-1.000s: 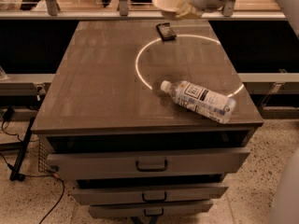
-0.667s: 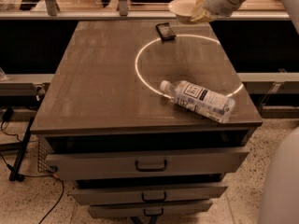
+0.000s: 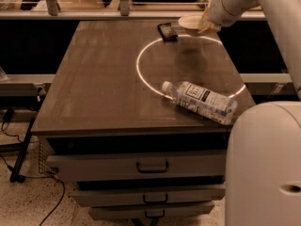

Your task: Move paper bowl near rxbar chocolate

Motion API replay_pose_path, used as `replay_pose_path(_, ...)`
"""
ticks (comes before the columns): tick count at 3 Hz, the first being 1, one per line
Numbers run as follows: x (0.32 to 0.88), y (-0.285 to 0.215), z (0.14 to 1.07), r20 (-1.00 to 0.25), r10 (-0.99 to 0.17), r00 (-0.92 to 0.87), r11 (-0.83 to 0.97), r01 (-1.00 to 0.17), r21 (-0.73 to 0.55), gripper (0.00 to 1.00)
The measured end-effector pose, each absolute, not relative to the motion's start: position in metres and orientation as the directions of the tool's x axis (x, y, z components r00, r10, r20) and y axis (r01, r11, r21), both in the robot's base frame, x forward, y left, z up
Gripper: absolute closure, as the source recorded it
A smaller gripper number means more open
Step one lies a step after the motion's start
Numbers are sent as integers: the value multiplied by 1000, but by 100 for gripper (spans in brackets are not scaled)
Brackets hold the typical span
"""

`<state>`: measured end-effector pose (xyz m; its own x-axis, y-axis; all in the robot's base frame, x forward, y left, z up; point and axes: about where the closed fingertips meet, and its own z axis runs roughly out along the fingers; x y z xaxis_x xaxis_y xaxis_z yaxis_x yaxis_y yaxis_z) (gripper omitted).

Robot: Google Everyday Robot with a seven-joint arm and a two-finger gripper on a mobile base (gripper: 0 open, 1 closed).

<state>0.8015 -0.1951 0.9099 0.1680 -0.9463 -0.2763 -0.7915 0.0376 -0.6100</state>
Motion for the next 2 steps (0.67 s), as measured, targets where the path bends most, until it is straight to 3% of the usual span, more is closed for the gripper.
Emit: replay_pose_path(2,818,-195,878,-289,-946,147,44,-824,-565,50)
